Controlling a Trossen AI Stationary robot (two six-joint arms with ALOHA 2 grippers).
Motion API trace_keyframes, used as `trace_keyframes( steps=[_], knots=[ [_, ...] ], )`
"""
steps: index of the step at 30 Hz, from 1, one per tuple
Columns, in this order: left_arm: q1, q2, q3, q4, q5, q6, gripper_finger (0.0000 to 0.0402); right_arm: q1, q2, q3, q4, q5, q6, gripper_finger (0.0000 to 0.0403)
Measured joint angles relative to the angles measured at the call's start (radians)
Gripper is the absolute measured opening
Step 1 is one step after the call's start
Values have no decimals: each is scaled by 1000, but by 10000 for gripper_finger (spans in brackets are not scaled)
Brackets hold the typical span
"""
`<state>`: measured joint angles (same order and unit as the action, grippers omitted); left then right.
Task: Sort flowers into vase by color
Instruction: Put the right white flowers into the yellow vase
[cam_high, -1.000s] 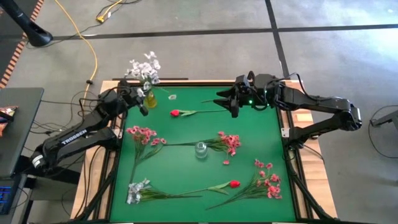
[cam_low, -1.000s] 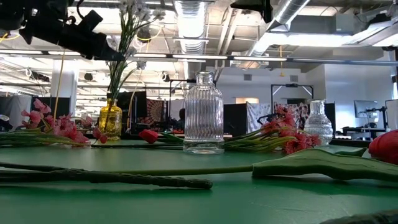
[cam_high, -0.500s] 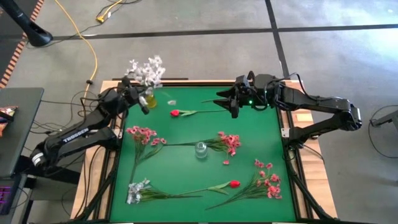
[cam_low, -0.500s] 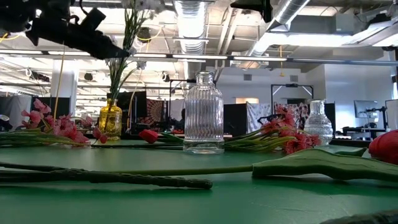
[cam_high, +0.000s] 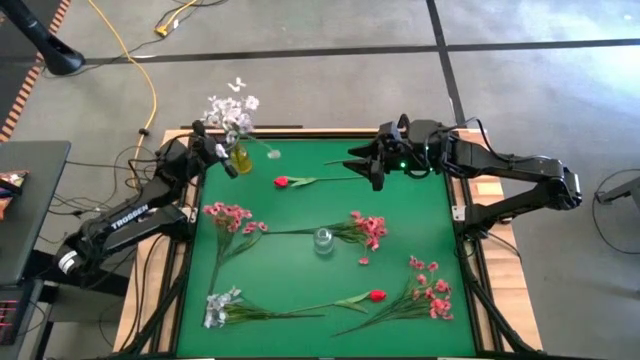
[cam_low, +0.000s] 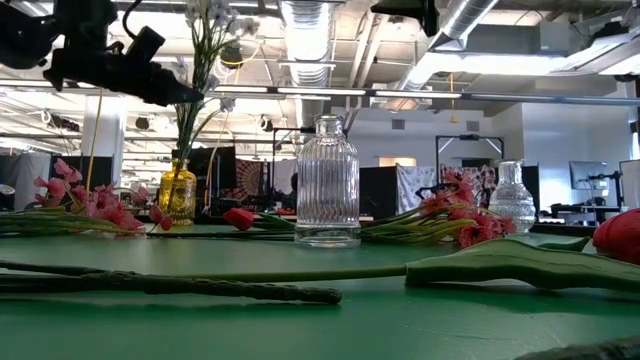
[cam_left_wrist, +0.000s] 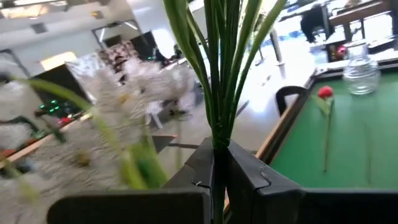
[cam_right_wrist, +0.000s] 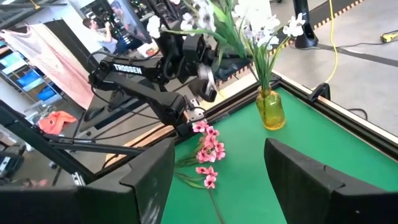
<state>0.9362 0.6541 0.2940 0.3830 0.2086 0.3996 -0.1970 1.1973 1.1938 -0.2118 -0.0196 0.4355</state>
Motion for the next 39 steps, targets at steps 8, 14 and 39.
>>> trace_keyframes(
  steps=[8, 14, 39],
  knots=[
    [61, 8, 0, -3, 61, 2, 6, 0, 0, 0, -29, 0, -2, 276],
    [65, 52, 0, -3, 78, 9, 6, 0, 0, 0, -30, -1, -2, 276],
    [78, 151, -19, -14, 106, 57, 6, 0, 0, 0, -39, -5, 9, 276]
  ],
)
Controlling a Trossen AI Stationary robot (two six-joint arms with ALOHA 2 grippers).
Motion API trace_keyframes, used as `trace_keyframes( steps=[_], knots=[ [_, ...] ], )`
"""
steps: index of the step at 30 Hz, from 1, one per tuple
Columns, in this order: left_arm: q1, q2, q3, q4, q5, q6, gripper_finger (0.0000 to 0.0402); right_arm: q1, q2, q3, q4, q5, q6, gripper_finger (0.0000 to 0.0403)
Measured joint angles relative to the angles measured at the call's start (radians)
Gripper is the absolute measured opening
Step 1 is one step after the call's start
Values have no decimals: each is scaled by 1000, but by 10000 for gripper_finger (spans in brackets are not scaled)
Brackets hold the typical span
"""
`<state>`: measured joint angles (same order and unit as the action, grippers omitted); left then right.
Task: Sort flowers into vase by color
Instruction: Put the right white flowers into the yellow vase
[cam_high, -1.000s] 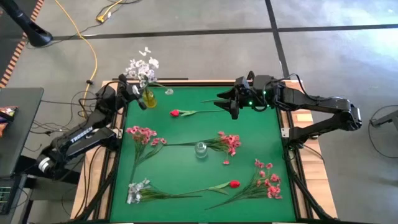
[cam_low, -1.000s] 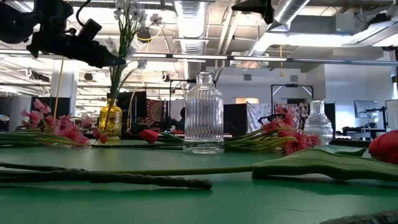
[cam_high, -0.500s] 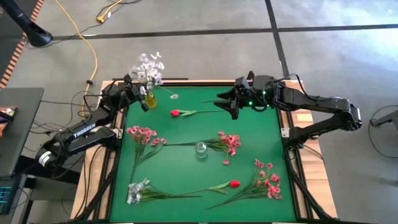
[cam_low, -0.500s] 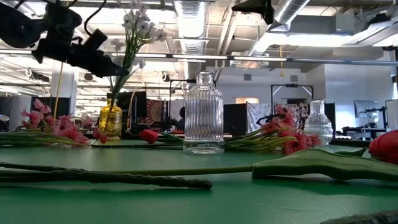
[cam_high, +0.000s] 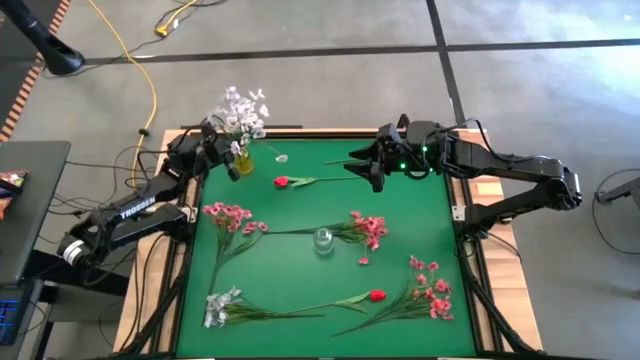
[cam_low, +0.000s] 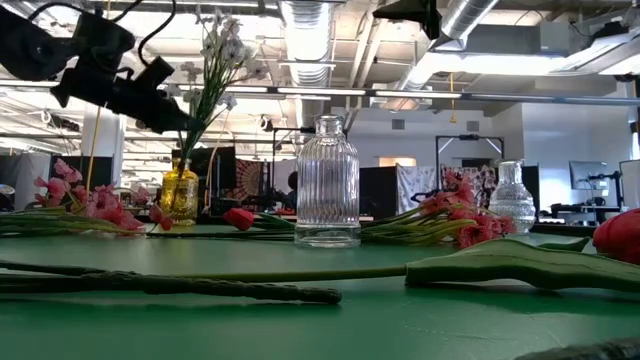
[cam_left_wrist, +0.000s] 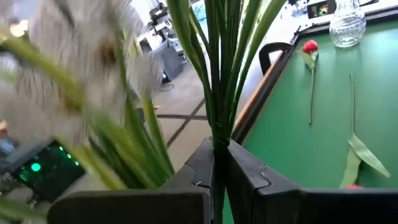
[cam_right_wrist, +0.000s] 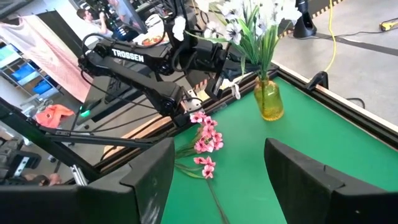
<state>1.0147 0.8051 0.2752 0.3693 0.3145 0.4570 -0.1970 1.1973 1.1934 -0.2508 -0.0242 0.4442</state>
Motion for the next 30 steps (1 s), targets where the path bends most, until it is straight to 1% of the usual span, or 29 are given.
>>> trace_keyframes(
  steps=[2, 5, 9, 19, 25, 30],
  knots=[
    [15, -1, -25, 12, 16, -25, 6, 0, 0, 0, 0, 0, 0, 276],
    [31, -12, -71, 73, 23, -75, 6, 0, 0, 0, 0, 0, 0, 276],
    [39, -32, -94, 99, 22, -89, 6, 0, 0, 0, 0, -1, 0, 276],
    [61, -34, -98, 83, 22, -96, 6, 0, 0, 0, 0, -1, 0, 276],
    [68, -34, -98, 30, 20, -102, 6, 0, 0, 0, 0, -2, -6, 276],
    [68, -34, -98, 24, 20, -110, 7, 0, 0, 0, 0, -2, -8, 276]
  ],
)
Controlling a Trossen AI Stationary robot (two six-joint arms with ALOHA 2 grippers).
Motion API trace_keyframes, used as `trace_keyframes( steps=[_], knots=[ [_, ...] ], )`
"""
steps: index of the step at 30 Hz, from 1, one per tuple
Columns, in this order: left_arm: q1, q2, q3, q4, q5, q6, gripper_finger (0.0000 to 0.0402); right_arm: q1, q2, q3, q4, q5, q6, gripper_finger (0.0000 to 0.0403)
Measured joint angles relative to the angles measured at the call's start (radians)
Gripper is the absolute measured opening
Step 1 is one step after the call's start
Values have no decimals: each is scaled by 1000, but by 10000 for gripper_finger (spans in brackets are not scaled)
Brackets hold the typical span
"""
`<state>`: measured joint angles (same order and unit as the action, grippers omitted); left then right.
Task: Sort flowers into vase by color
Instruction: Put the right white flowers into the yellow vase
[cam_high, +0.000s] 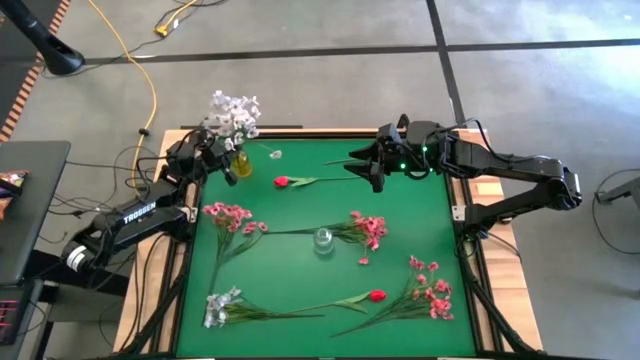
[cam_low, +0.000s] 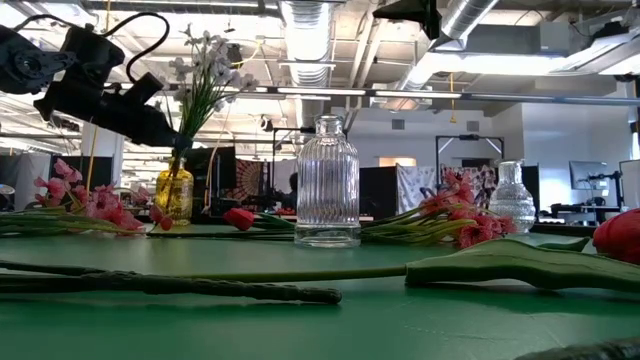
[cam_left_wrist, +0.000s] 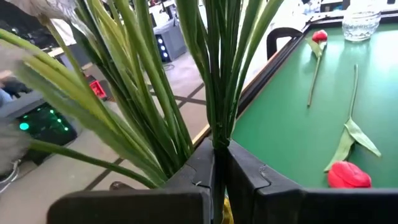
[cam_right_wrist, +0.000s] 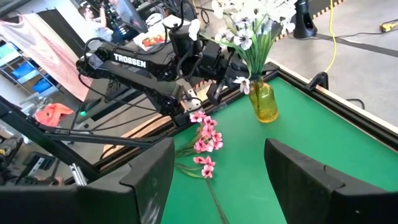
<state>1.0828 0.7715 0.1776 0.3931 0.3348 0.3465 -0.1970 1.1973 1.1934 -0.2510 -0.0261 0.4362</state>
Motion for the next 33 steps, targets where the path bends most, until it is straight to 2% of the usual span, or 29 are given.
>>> trace_keyframes(
  steps=[6, 13, 26, 33],
  knots=[
    [0, 0, 0, 3, -5, -47, 17, 0, 0, 0, -2, 0, 0, 276],
    [0, 0, 0, 21, -53, -82, 49, 0, 0, 0, -3, 0, 0, 276],
    [0, 0, 0, 25, -47, -139, 131, 0, 0, 0, -3, 0, 0, 276],
    [0, 0, 2, 24, -20, -127, 144, 0, 0, 0, -3, 0, -1, 276]
  ],
)
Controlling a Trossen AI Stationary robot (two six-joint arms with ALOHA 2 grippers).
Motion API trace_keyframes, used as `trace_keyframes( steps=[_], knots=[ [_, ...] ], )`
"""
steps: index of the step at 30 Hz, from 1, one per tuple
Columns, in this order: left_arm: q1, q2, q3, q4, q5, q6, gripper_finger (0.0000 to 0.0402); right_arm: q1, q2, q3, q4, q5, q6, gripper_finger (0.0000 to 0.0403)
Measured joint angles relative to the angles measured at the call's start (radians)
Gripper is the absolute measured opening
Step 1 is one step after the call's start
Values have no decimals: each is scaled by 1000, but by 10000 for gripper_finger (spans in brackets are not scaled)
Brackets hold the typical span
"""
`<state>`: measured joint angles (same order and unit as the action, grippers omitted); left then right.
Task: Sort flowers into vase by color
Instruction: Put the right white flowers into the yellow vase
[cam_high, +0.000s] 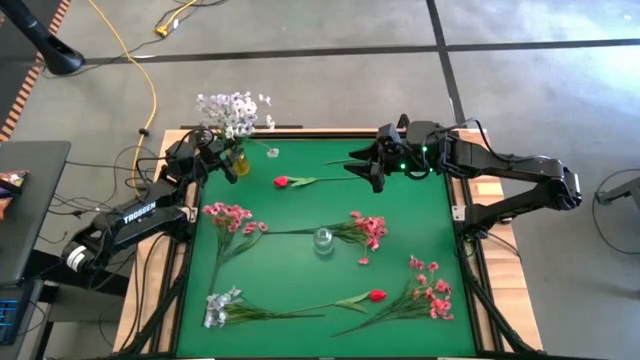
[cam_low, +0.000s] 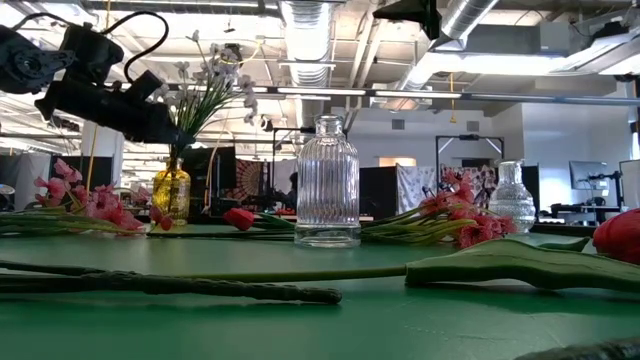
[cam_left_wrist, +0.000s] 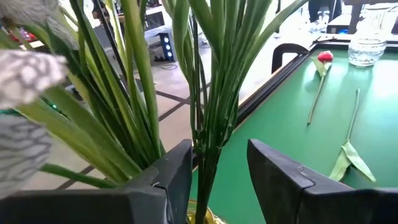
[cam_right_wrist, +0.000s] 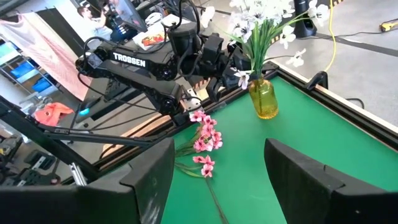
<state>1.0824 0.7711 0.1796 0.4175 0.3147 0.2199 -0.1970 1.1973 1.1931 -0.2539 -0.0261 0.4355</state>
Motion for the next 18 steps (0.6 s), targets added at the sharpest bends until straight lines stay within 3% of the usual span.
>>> trace_keyframes(
  steps=[18],
  knots=[
    [0, -111, 56, -92, -8, 2, 143, 0, 0, 0, 0, 0, -2, 276]
  ],
)
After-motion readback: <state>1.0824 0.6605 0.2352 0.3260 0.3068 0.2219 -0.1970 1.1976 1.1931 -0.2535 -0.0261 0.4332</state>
